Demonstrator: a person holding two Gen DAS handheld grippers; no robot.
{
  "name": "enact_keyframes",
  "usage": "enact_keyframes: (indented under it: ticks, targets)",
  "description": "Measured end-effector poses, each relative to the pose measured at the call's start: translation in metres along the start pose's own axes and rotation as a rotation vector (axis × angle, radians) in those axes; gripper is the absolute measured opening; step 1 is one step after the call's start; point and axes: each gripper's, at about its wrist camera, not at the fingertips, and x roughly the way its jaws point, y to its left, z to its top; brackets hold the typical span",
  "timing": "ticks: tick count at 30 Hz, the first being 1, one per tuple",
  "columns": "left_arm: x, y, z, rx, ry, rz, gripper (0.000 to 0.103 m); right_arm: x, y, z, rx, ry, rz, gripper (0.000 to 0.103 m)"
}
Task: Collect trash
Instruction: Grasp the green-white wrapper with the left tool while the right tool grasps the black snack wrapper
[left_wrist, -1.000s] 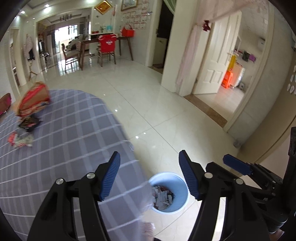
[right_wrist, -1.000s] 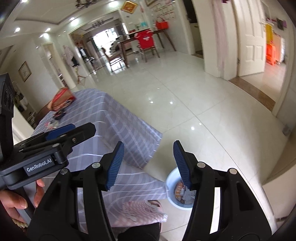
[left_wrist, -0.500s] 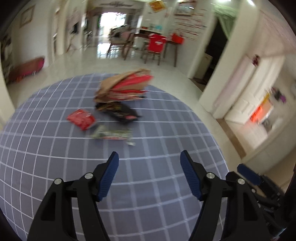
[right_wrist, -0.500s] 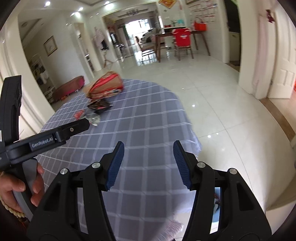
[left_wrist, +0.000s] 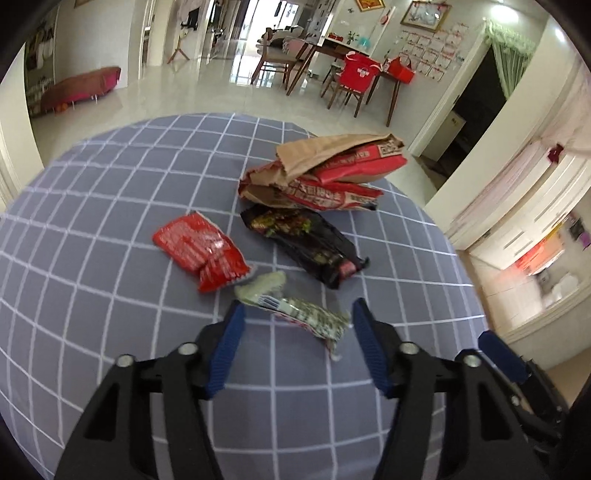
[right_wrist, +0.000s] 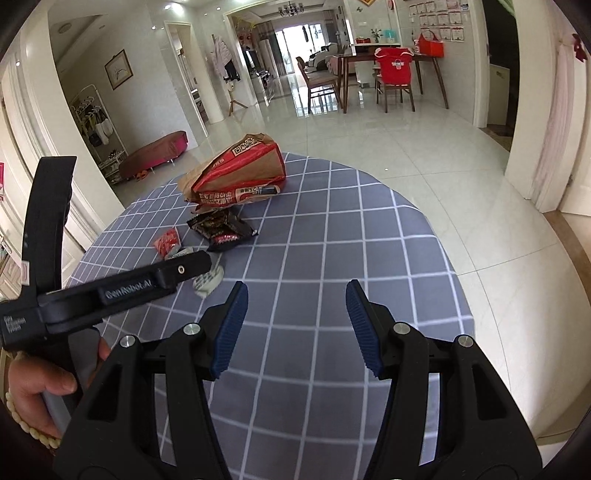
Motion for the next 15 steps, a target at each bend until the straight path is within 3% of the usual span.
enact_keyframes:
  ticks: [1,7,12,15]
  targets:
    - [0.001,0.001,0.001,0.003,0.000,0.010,0.044,0.002,0.001,0.001,-0.002,0.001,0.001,0.055]
    - [0.000,0.006,-0.002,0.025,0.006,-0.002,0.014,0.012,0.010,0.009,-0.014,0.012,0.007,0.055]
    - [-0.011,0.020,-0.008,0.032,0.001,-0.061,0.009,0.022,0.025,0.016,-0.035,0.027,0.014,0.055]
    - [-0.027,0.033,-0.008,0.036,-0.026,-0.058,0.008,0.029,0.039,0.021,-0.065,0.033,0.019,0.055]
